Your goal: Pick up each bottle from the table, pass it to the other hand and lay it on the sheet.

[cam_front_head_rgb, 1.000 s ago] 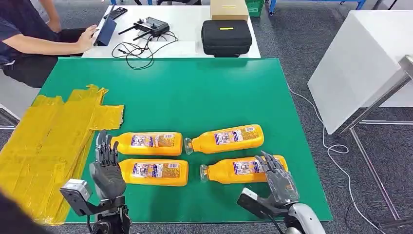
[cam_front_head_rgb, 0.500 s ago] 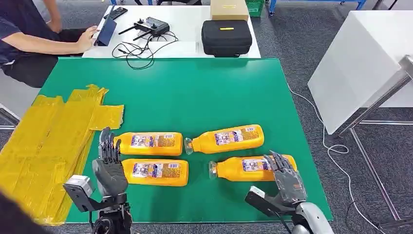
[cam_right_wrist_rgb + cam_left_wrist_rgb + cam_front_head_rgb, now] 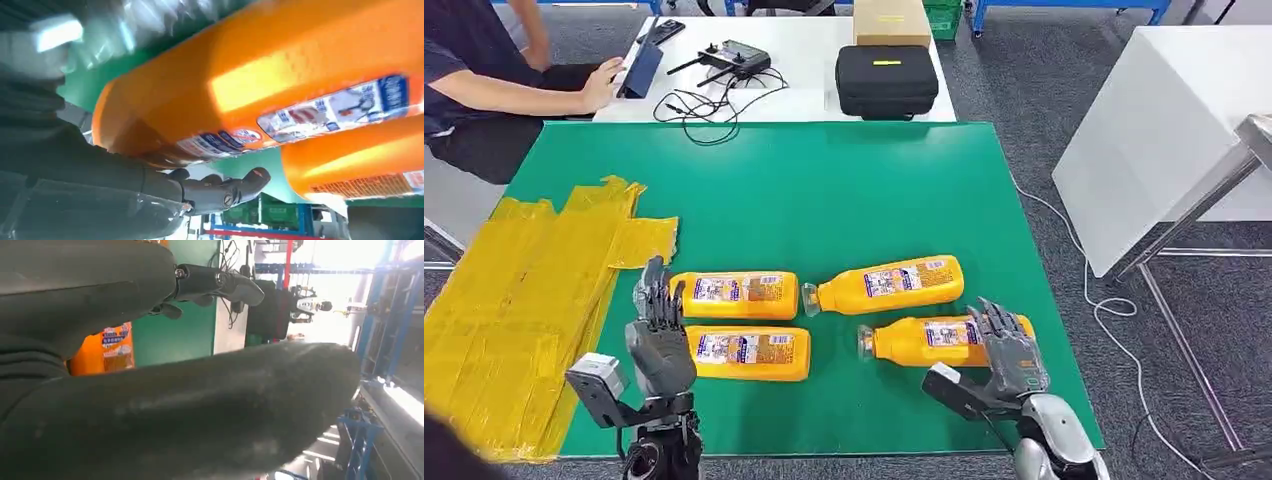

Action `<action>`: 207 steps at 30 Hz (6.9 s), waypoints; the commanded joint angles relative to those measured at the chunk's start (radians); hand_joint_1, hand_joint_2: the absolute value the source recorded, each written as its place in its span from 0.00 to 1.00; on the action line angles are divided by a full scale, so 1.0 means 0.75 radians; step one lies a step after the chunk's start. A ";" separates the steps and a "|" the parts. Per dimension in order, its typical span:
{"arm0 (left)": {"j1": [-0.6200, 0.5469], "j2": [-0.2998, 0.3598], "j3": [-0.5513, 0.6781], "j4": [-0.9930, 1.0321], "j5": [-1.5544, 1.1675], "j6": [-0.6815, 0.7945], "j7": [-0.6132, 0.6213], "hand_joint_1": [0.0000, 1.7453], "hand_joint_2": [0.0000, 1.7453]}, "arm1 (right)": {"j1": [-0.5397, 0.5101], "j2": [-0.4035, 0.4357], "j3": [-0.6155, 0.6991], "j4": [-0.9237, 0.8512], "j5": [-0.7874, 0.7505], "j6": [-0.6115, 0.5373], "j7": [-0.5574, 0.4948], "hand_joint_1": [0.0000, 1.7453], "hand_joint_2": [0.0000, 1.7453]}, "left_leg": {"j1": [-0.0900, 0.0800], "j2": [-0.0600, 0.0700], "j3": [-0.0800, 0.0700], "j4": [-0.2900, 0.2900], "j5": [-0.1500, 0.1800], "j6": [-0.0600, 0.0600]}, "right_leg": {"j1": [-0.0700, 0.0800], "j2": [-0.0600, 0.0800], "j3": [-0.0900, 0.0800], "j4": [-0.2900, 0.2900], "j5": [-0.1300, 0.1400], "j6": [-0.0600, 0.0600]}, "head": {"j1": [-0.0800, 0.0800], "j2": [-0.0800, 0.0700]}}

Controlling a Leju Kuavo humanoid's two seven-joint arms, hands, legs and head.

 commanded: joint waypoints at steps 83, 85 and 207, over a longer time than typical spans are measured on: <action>-0.152 0.052 -0.164 0.047 0.155 -0.197 0.036 0.00 1.00 | -0.652 0.508 0.499 0.458 -0.605 -0.144 -0.357 1.00 1.00 | 0.002 0.002 0.002 -0.003 0.000 -0.002 | 0.000 0.000 -0.001 0.002 -0.004 0.000 | 0.000 0.000; -0.157 0.052 -0.166 0.050 0.155 -0.201 0.042 0.00 1.00 | -0.648 0.511 0.504 0.456 -0.615 -0.132 -0.357 1.00 1.00 | 0.001 0.003 -0.006 -0.002 0.002 -0.001 | -0.001 0.004 -0.009 0.003 -0.001 0.001 | 0.000 0.000; -0.730 0.503 0.250 1.200 -1.661 0.573 0.654 0.00 0.00 | -0.399 0.310 0.853 0.264 -0.612 -0.056 -0.229 0.00 1.00 | 0.003 0.001 -0.007 -0.002 0.005 -0.005 | 0.000 0.003 -0.010 0.004 0.000 -0.001 | 0.000 0.000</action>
